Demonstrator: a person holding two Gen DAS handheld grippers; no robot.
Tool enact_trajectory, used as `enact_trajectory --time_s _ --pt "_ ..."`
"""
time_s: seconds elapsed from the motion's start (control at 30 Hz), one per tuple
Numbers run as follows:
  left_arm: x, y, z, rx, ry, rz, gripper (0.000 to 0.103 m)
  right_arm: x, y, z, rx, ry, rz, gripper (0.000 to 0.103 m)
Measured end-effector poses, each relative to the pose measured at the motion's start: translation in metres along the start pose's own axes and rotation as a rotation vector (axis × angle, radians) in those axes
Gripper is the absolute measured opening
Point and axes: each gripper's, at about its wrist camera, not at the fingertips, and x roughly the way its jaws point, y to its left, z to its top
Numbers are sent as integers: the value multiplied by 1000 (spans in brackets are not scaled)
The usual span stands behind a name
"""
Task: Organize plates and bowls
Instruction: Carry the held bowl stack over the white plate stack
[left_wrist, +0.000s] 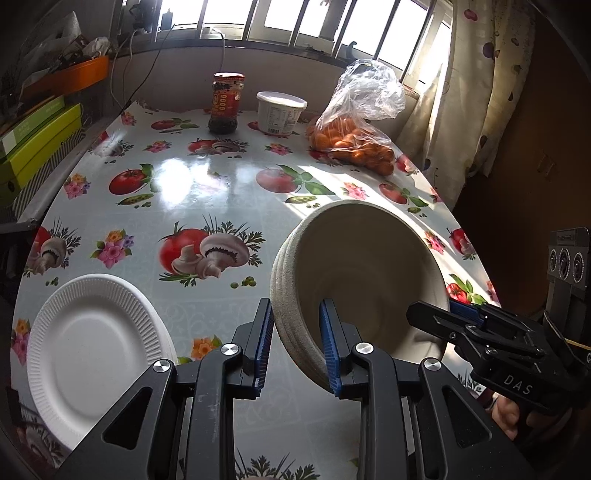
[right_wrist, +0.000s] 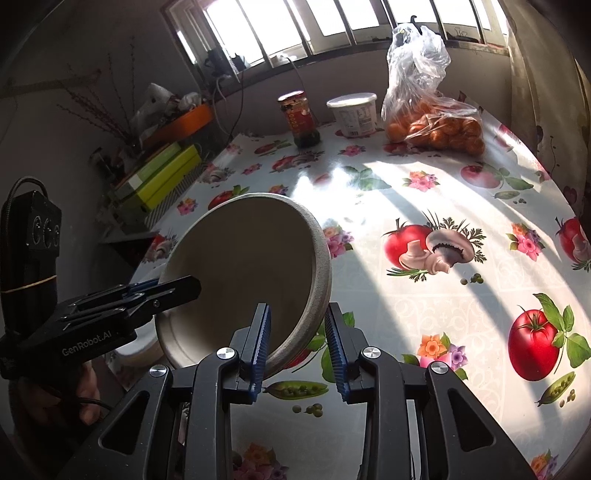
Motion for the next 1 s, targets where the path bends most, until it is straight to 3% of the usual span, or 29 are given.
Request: enact_trajectory --time_s 1.0 --pt "-33 70 -13 -122 -41 109 27 50 69 19 -130 68 91 30"
